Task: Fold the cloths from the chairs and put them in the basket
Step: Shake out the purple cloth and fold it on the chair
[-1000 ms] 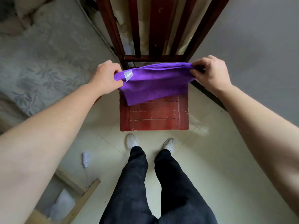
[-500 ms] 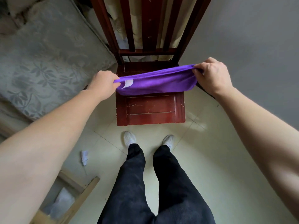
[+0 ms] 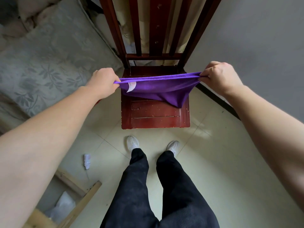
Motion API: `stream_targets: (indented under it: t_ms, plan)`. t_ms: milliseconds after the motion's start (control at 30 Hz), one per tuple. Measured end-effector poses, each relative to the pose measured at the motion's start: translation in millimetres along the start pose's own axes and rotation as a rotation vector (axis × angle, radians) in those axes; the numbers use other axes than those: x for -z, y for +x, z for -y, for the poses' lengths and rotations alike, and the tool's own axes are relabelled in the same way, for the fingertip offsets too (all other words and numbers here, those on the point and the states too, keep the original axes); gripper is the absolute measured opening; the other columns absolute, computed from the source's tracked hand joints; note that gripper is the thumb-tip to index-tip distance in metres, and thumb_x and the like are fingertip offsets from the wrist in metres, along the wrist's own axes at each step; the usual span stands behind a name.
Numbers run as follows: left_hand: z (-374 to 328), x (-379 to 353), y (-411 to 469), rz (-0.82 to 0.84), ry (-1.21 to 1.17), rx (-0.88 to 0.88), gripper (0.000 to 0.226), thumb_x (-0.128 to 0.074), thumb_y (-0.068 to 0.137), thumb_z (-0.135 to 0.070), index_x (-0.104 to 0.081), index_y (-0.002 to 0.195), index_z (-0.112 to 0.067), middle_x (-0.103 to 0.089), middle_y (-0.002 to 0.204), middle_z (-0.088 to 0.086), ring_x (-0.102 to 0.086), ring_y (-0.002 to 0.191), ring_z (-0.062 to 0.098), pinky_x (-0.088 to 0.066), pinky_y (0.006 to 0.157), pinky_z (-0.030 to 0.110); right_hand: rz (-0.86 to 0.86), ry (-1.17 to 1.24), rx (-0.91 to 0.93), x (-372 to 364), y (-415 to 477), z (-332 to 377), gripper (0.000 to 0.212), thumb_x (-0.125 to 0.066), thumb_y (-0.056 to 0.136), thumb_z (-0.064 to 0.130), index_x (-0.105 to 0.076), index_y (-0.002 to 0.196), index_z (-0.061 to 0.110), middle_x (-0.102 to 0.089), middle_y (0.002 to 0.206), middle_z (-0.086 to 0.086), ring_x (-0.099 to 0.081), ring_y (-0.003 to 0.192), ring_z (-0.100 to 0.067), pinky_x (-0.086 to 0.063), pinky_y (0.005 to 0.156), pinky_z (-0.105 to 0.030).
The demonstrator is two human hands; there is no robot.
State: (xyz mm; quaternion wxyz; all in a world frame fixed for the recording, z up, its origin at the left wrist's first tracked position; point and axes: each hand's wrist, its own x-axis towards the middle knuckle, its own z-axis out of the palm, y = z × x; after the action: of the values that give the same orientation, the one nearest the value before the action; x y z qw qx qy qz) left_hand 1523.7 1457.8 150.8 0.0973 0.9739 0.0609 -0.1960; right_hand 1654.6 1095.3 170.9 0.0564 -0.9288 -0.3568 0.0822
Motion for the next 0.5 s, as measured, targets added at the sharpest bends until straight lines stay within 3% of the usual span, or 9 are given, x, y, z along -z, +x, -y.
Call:
stream_targets:
  t_ms: [167,300,500]
  plan:
    - [4.0,-8.0,-3.2,-0.014,-0.028,0.012,0.019,-0.063,0.090,-0.024,-0.076,0.104,-0.023,-0.062,0.098,0.011,-0.056,0.100,0.037,-0.043,0.082,0.042,-0.027,0.064,-0.075,3.8,0.3,0.0,0.020,-0.075,0.084,0.023,-0.079,0.100,0.011,-0.071,0.093,-0.014,-0.068,0.082,-0.032,-0.057,0.077,-0.047]
    - [12.4,-4.1,-1.2,-0.009,-0.060,-0.057,0.026,-0.056,0.096,-0.028,-0.076,0.099,-0.013,-0.058,0.095,0.016,-0.054,0.097,0.041,-0.046,0.085,0.049,-0.115,0.095,-0.072,13.9,2.8,3.6,0.024,-0.071,0.087,0.031,-0.079,0.101,0.013,-0.071,0.092,-0.012,-0.067,0.081,-0.028,-0.056,0.076,-0.044]
    - [11.9,18.4,-1.0,-0.339,-0.199,-0.014,0.018,-0.064,0.090,-0.017,-0.077,0.101,-0.010,-0.059,0.093,0.021,-0.054,0.093,0.038,-0.043,0.082,0.041,-0.219,0.127,-0.051,32.5,13.4,6.3,0.028,-0.060,0.094,0.034,-0.079,0.101,0.013,-0.070,0.096,-0.010,-0.065,0.084,-0.023,-0.056,0.076,-0.042]
